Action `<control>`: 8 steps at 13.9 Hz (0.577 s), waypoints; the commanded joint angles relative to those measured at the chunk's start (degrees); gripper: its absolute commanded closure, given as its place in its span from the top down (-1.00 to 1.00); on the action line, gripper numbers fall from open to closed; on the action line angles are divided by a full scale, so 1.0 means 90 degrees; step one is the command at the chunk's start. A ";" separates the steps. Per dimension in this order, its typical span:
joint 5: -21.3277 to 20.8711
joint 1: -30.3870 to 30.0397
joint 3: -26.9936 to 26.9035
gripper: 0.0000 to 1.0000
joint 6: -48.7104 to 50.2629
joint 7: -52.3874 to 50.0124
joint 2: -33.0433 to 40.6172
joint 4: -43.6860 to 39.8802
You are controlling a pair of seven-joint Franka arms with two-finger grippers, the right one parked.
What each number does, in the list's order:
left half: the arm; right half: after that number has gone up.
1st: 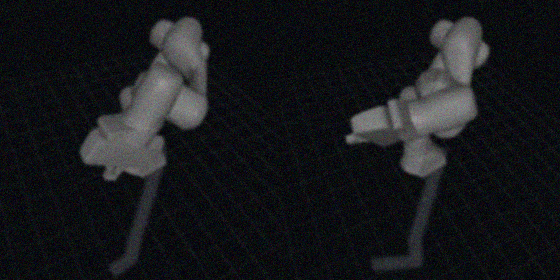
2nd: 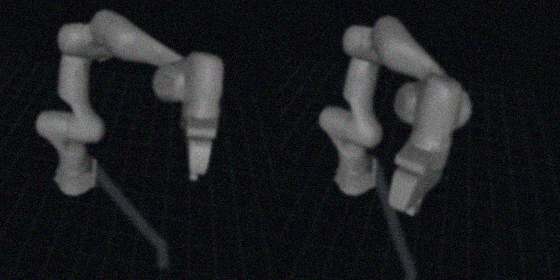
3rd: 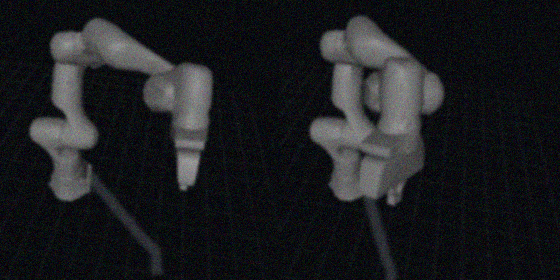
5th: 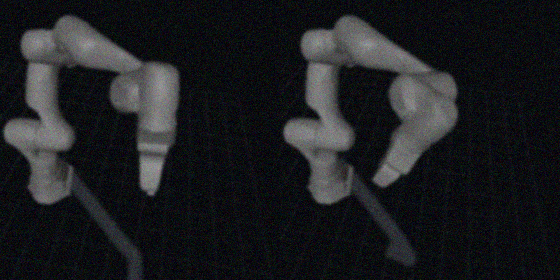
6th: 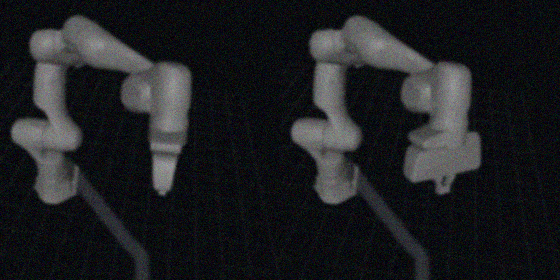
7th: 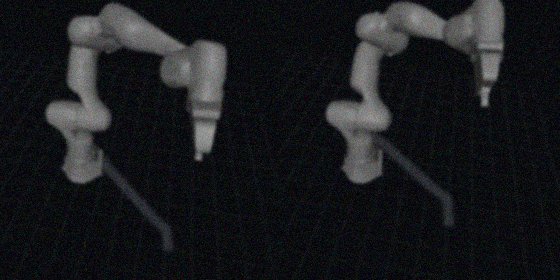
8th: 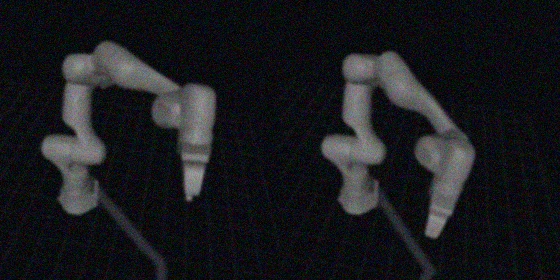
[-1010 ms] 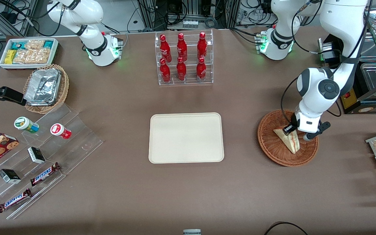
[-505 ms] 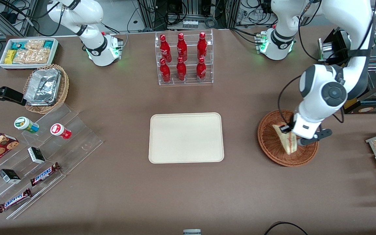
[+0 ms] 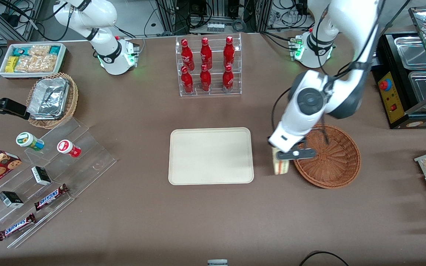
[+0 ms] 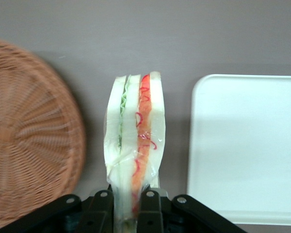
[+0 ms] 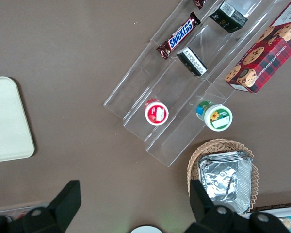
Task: Place sandwich from basket to tray
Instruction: 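Lift the sandwich and carry it toward the cream tray, then lower the sandwich onto the tray and open the left gripper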
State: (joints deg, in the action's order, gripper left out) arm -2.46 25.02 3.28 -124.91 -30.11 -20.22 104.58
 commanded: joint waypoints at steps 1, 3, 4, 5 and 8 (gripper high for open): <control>0.0096 0.0548 -0.0081 -1.00 0.0139 -0.0024 -0.0798 -0.0915; 0.0175 0.0851 -0.0091 -1.00 0.0119 -0.0159 -0.1120 -0.1207; 0.0165 0.1065 -0.0091 -1.00 0.0119 -0.0412 -0.1374 -0.1451; 0.0146 0.1232 -0.0091 -1.00 0.0119 -0.0627 -0.1618 -0.1676; 0.0097 0.1555 -0.0100 -1.00 0.0119 -0.1204 -0.2331 -0.2398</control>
State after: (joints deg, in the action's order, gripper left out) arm -1.61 37.34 3.29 -124.98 -38.14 -36.05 89.93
